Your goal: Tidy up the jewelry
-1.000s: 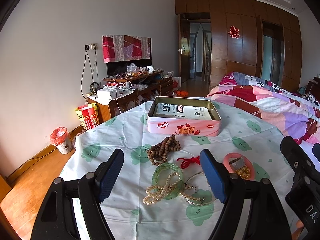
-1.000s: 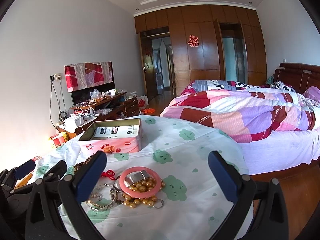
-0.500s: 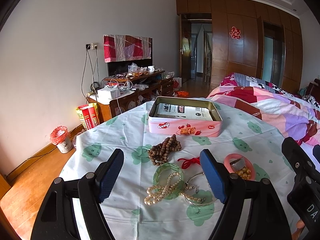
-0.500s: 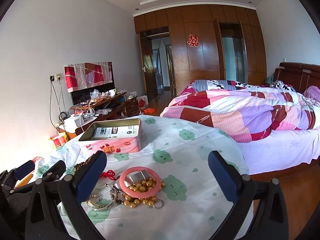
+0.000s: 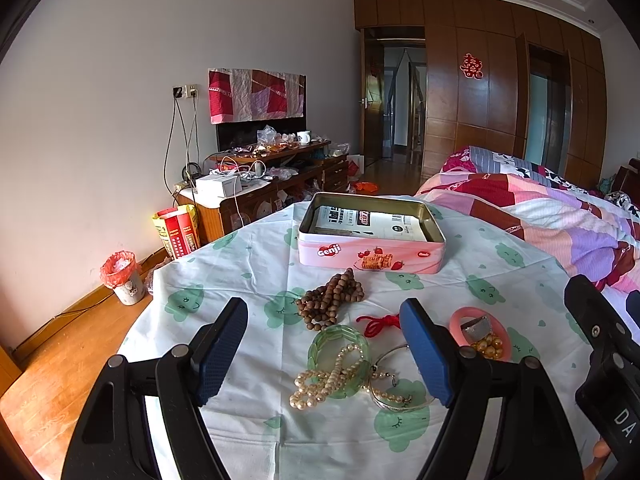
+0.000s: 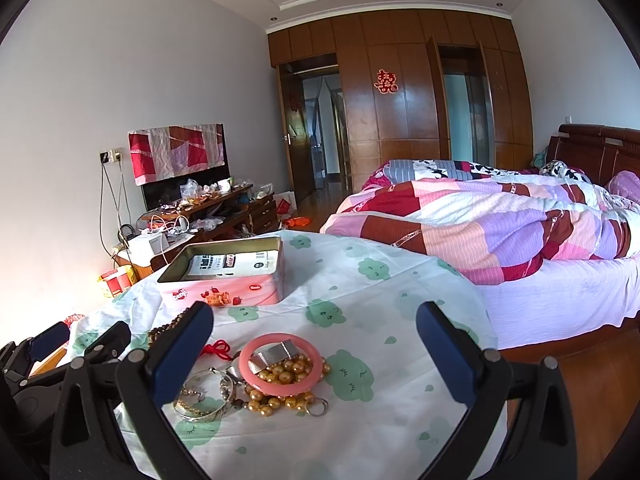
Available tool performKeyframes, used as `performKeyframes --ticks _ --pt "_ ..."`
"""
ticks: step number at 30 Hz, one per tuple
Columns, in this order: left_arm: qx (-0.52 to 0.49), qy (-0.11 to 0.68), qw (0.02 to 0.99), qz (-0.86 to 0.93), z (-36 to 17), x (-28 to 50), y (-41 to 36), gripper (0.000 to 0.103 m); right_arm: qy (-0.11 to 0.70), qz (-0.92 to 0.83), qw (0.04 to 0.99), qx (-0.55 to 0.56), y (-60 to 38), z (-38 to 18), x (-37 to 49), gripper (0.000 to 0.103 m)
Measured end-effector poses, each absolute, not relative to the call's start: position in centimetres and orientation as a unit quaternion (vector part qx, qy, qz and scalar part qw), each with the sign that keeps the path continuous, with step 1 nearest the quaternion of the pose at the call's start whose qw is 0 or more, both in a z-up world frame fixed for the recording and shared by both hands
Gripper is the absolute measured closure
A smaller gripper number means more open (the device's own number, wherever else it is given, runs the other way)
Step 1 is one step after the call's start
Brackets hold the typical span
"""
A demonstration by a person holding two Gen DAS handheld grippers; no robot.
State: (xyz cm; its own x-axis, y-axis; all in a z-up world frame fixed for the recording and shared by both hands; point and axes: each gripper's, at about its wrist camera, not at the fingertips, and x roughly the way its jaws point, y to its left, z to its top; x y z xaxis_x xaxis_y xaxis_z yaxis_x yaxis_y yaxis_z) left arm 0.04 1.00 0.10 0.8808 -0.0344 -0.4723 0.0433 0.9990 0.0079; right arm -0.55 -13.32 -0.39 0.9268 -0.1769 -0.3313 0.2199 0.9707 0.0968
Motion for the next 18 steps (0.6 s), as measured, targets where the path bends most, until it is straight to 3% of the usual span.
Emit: performKeyframes --ticks 18 --pt "0.007 0.245 0.969 -0.019 0.03 0.05 1.19 0.024 0.162 -0.101 0.979 0.067 -13.51 -0.43 -0.54 0.000"
